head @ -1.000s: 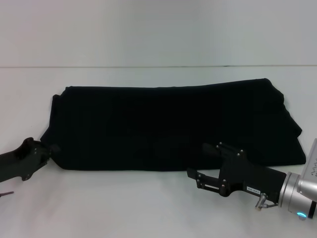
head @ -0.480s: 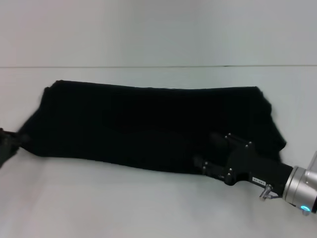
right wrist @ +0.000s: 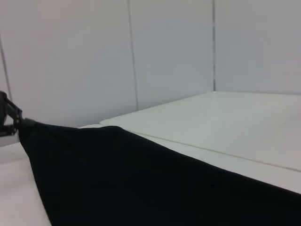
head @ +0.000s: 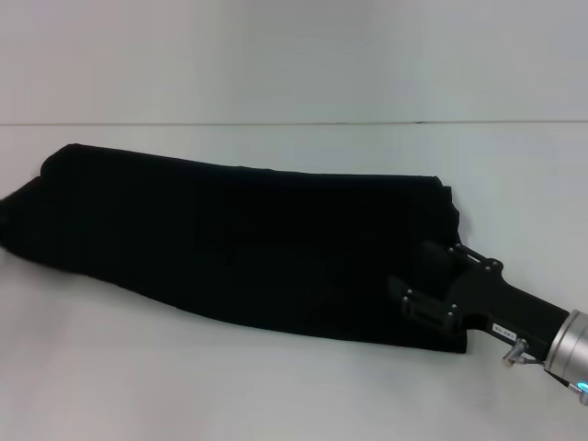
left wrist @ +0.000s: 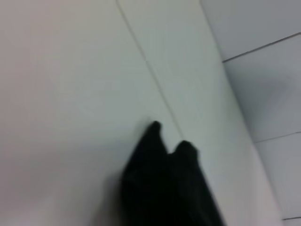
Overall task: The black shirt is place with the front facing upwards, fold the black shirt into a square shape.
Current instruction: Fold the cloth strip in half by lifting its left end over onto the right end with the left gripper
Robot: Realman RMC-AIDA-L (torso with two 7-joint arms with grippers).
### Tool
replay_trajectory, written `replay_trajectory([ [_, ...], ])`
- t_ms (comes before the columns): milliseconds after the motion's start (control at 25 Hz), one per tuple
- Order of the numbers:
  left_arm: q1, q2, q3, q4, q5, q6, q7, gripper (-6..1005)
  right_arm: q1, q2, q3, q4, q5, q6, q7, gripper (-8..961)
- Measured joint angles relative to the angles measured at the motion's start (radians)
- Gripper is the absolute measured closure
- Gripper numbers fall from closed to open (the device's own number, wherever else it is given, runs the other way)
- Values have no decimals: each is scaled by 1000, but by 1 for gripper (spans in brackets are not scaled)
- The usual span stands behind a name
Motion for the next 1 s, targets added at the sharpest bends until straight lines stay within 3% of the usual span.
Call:
replay_trajectory([
  [160,-44,-8,-19,0,-94,100,10,967,-19,0,30,1,0,3,0,127],
  [360,-170,-52,8,1,-144,180,32,967,-58,-1,70,-5,0,-3,0,127],
  [480,-271,-103,86,-3,-144,193,56,967,-85,-2,101,-8,0,-7,0,126],
  [520,-311,-133,128,-5,-144,188,70,967,-94,-3,110,-9,0,-11,0,126],
  [640,-368,-197,210,-8,-144,163,98,966,-117,-4,131,-11,0,-20,0,127],
  [680,-387,-233,258,-14,-143,138,116,966,-124,-4,139,-12,0,-21,0,127],
  [760,-404,-260,318,-48,-158,95,150,966,-136,-5,151,-16,0,-23,0,127],
  [880,-450,-267,402,-245,-222,5,279,966,-148,-5,162,-20,0,-26,0,126],
  [1000,-472,-269,401,-415,-240,-75,404,966,-151,-6,170,-20,-1,-19,0,126],
])
